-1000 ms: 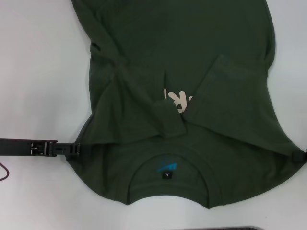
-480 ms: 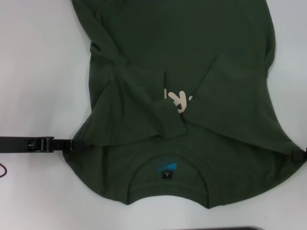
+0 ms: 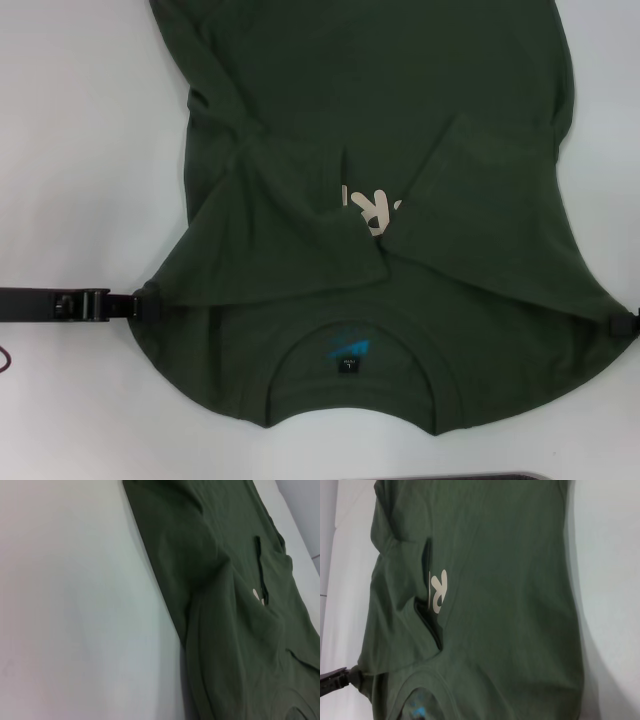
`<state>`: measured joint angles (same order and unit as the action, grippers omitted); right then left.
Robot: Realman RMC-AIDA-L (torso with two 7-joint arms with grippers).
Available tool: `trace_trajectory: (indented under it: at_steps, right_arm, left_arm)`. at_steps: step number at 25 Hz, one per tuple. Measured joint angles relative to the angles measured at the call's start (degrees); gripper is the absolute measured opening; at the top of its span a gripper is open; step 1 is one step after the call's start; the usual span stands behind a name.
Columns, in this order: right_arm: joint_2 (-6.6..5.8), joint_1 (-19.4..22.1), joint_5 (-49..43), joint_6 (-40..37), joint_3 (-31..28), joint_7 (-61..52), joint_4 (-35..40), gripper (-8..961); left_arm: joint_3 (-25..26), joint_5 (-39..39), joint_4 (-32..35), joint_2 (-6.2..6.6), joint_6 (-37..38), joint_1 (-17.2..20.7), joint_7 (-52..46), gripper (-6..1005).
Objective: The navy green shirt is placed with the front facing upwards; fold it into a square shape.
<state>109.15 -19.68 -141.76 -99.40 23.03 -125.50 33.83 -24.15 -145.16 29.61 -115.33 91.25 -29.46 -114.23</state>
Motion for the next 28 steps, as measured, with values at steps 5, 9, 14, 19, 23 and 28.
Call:
trace_trajectory:
  at_steps: [5,9,14,19,23,28]
  right_arm:
    - [0.20,0.4,0.0,0.0,-0.3,1.2,-0.2,50]
    - [0.55,1.4,0.1,-0.1,-2.2,2.9,-0.4,50]
    - [1.08,2.9,0.1,-0.9,-3.2,4.9,-0.3,50]
    - [1.58,4.3,0.1,-1.0,-4.3,6.4,-0.4,50]
    - [1.85,5.5,0.0,-1.0,-5.5,7.1,-0.4,49]
    - [1.77,7.3,0.0,-0.8,-7.2,7.4,-0.1,49]
  left_arm:
    - [0.0,-0.3,0.3,0.56,1.8,-0.2,-0.1,70]
    - [0.3,-0.3,1.4,1.50,4.5,-0.1,-0.3,58]
    - [0.4,-0.4,4.1,2.07,8.6,0.8,-0.7,58]
    - [0.0,-0.5,4.5,2.74,9.9,1.2,-1.0,58]
    - [0.0,-1.9,4.4,2.76,10.1,1.4,-1.0,58]
    - [0.0,-3.8,4.3,2.75,10.1,2.1,-1.0,58]
